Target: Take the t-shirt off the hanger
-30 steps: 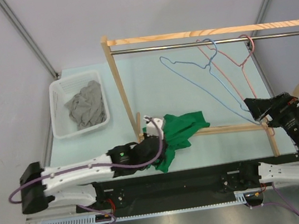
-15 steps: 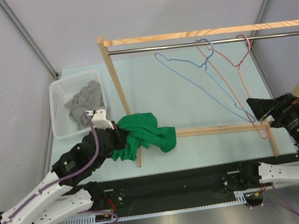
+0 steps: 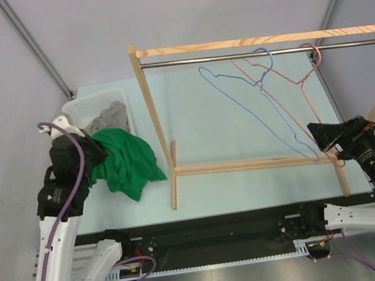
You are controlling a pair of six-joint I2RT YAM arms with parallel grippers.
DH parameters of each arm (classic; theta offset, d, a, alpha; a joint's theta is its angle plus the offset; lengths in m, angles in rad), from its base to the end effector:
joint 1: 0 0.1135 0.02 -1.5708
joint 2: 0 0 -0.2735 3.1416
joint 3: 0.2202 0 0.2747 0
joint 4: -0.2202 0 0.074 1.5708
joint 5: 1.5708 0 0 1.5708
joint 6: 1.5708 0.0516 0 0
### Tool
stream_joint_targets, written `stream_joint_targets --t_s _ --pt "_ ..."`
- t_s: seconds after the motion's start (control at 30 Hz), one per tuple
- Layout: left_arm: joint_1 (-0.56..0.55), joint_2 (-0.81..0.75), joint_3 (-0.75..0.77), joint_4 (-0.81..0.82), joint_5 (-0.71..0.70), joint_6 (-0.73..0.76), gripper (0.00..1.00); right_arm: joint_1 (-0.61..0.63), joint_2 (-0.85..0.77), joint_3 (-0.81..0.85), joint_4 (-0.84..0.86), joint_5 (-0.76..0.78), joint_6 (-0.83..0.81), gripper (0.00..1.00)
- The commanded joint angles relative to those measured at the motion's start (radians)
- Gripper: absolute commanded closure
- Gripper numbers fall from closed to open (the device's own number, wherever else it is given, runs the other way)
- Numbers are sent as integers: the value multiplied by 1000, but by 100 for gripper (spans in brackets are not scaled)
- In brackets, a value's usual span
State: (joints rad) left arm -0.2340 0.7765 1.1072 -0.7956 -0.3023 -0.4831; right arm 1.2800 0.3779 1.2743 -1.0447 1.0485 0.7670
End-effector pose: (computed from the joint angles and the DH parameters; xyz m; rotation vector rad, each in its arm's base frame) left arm 0.1681 -0.0243 0.3937 -0.4366 1.9684 -0.1484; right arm 0.0385 -0.0272 0.4465 0.3445 1.6507 0.6564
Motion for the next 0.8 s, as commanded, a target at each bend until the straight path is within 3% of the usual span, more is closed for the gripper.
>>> stream_joint_targets --t_s 0.0,0.17,0.27,0.47,0.63,0.77 --pt "161 58 172 58 130 32 100 4 29 19 2 15 11 0" --pt "280 216 344 117 228 8 99 4 29 19 2 10 9 1" --pt "334 319 420 160 204 3 100 4 36 33 -2 2 5 0" --pt "467 455 466 228 203 -61 100 5 58 62 -21 -4 2 0" --pt "492 411 367 246 -25 -202 100 4 69 63 -17 -7 0 0" --pt "492 426 235 259 -55 -325 100 4 88 68 -5 -19 -9 0"
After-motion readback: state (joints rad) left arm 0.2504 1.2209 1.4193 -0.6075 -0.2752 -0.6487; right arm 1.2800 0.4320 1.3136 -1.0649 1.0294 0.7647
